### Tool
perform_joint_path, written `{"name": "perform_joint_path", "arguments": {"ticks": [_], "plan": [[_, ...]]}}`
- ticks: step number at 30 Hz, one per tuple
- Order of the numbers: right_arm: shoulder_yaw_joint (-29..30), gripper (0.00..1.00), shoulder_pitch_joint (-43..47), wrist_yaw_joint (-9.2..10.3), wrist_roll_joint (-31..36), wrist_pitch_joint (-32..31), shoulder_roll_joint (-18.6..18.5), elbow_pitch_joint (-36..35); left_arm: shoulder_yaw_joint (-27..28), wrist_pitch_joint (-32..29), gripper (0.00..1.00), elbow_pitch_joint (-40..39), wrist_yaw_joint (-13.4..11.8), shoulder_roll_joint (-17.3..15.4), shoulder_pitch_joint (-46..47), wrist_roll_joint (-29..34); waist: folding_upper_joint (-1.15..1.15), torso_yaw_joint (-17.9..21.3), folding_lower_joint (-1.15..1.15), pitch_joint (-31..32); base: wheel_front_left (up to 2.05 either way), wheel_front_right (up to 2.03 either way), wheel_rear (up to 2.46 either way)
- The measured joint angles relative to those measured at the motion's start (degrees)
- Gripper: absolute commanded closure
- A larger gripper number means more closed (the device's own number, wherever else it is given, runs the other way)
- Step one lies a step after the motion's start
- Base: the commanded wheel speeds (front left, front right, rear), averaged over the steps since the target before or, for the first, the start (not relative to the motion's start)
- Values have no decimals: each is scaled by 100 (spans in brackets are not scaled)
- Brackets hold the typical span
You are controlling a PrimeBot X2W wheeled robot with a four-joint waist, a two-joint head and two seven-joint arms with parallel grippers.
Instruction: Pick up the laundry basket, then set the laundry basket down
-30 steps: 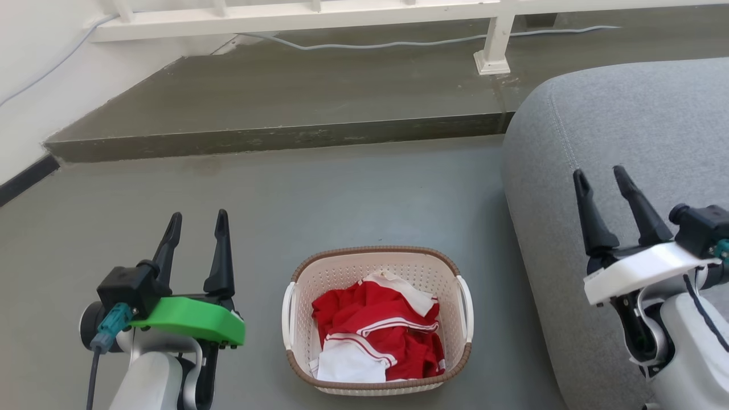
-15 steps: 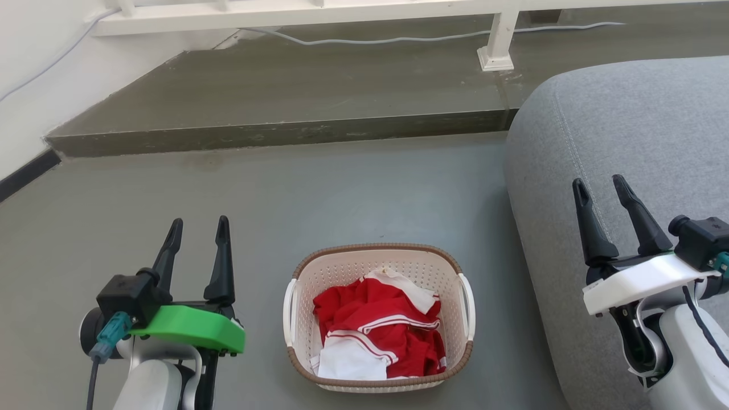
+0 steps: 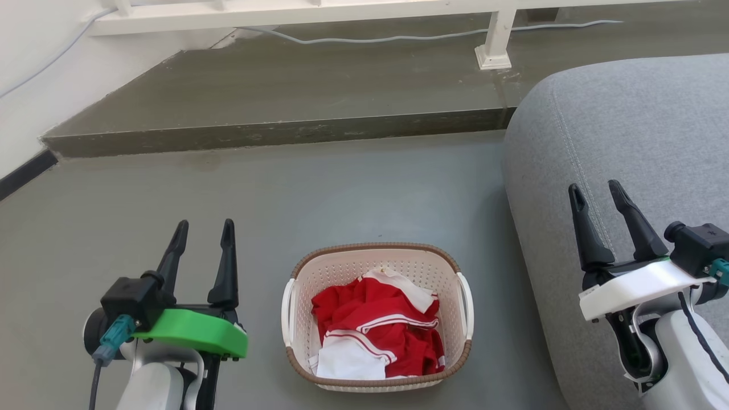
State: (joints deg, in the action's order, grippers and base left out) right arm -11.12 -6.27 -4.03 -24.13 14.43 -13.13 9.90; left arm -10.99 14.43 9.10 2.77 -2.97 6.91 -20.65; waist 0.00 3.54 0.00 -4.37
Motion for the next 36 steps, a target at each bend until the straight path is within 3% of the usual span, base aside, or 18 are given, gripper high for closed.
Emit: {"name": "perform_joint_path", "arguments": {"ticks": [1,2,10,36], "plan": [[10,0,8,-1,1,0,13,0,-1,0,0,3,27,2,-3,0,0,3,0,-1,0,0,0],[22,100,15,-13,2,0,24,0,-11,0,100,23,53,4,-10,-1,0,5,0,-1,0,0,0],[-21,100,247,-9,-119,-27,213,238,-41,-27,100,310,54,42,-193,-67,0,2,0,4,0,0,0],[463,100,246,-57,-2025,-563,435,288,347,-575,100,356,126,52,-194,-2143,0,-105,0,128,0,0,0]]}}
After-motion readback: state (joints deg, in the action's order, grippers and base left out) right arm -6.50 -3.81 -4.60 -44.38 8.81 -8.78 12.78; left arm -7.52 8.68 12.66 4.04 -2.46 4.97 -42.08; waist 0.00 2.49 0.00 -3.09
